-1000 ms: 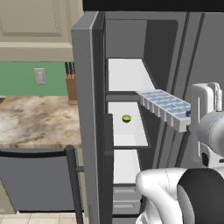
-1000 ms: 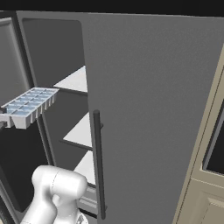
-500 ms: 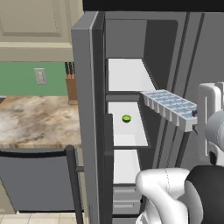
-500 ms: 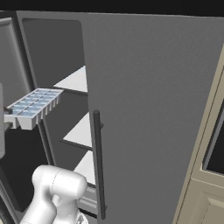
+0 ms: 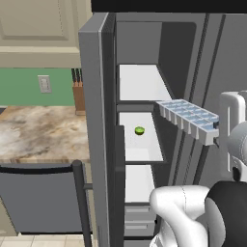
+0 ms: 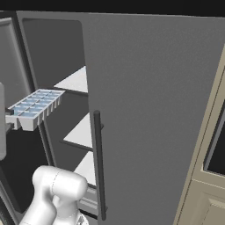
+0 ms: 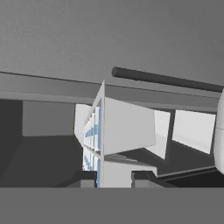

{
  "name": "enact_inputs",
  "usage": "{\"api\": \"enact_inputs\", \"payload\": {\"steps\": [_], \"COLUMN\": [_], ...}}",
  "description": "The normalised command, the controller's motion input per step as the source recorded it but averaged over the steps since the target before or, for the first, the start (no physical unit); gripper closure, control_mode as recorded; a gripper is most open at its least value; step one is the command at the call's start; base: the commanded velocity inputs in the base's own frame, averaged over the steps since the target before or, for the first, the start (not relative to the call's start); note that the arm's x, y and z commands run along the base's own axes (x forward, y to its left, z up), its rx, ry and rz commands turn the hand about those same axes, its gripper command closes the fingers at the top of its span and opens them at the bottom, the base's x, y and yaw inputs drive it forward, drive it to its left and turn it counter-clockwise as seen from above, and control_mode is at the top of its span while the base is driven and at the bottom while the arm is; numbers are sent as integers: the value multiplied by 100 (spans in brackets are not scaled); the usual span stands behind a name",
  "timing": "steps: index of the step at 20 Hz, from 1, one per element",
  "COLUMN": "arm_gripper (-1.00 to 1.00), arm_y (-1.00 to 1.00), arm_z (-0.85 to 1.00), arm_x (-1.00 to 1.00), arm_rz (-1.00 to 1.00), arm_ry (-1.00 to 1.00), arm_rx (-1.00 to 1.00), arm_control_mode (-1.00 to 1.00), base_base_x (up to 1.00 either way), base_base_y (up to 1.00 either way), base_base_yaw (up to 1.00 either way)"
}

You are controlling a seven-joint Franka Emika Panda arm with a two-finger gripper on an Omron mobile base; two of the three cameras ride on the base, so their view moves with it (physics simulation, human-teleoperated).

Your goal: Open the freezer door, pick up the ice cube tray from the freezer, and place it on the dining counter.

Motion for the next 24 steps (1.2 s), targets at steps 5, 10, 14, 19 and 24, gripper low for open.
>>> {"api": "enact_inputs", "payload": {"steps": [5,10,14,19,24], "arm_gripper": [100,100,100,100,100], "arm_y": [0,0,0,0,0], "arm_z": [0,0,0,0,0], "arm_x": [0,0,0,0,0], "arm_rz": [0,0,0,0,0], "arm_ry": [0,0,0,0,0], "arm_rx": [0,0,0,0,0], "arm_control_mode": [-100,100,100,100,100], "base_base_x": [0,-1,-26,-47,-61], "base_base_y": [0,0,-2,-8,-10], "base_base_yaw": [0,0,0,0,-3]}}
